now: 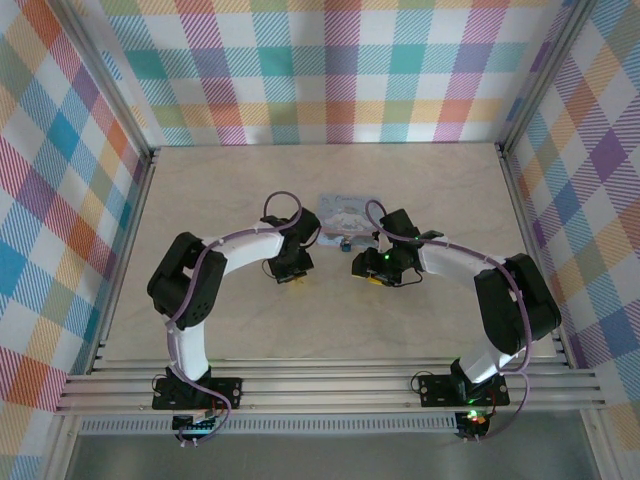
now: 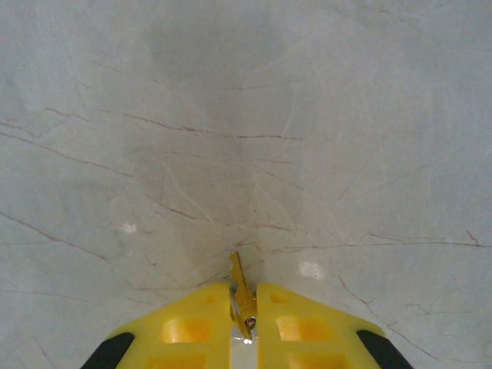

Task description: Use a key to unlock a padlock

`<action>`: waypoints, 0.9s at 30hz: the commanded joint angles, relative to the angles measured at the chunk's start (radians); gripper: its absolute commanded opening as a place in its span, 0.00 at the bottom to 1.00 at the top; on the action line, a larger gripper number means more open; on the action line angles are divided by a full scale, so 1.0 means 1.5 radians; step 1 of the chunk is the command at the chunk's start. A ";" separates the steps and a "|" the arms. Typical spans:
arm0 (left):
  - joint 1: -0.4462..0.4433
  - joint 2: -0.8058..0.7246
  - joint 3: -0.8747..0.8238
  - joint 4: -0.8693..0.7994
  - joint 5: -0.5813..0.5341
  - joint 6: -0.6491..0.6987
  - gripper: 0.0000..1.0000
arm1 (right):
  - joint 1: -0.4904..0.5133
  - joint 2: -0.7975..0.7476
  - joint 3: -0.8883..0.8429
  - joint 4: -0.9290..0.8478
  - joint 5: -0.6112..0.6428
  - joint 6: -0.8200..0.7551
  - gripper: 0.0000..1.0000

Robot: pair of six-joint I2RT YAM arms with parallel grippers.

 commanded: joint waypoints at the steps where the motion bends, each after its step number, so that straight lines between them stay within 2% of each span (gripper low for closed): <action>1: 0.005 -0.002 -0.035 0.020 0.003 0.025 0.03 | 0.004 -0.003 -0.005 0.017 -0.016 0.018 0.51; 2: 0.004 -0.008 -0.040 0.026 0.003 0.035 0.00 | 0.003 -0.006 -0.007 0.021 -0.016 0.023 0.51; 6: 0.005 -0.039 -0.054 0.055 0.007 0.103 0.00 | 0.000 -0.027 -0.007 0.022 -0.016 0.044 0.51; 12: 0.005 -0.146 -0.077 0.111 0.052 0.275 0.00 | -0.030 -0.105 0.007 0.023 -0.039 0.085 0.50; 17: 0.008 -0.288 -0.116 0.186 0.162 0.433 0.00 | -0.040 -0.162 0.042 0.040 -0.092 0.094 0.46; 21: 0.022 -0.380 -0.125 0.213 0.293 0.548 0.00 | -0.041 -0.188 0.071 0.086 -0.165 0.102 0.44; 27: 0.057 -0.406 -0.070 0.166 0.437 0.620 0.00 | -0.040 -0.203 0.110 0.155 -0.270 0.109 0.39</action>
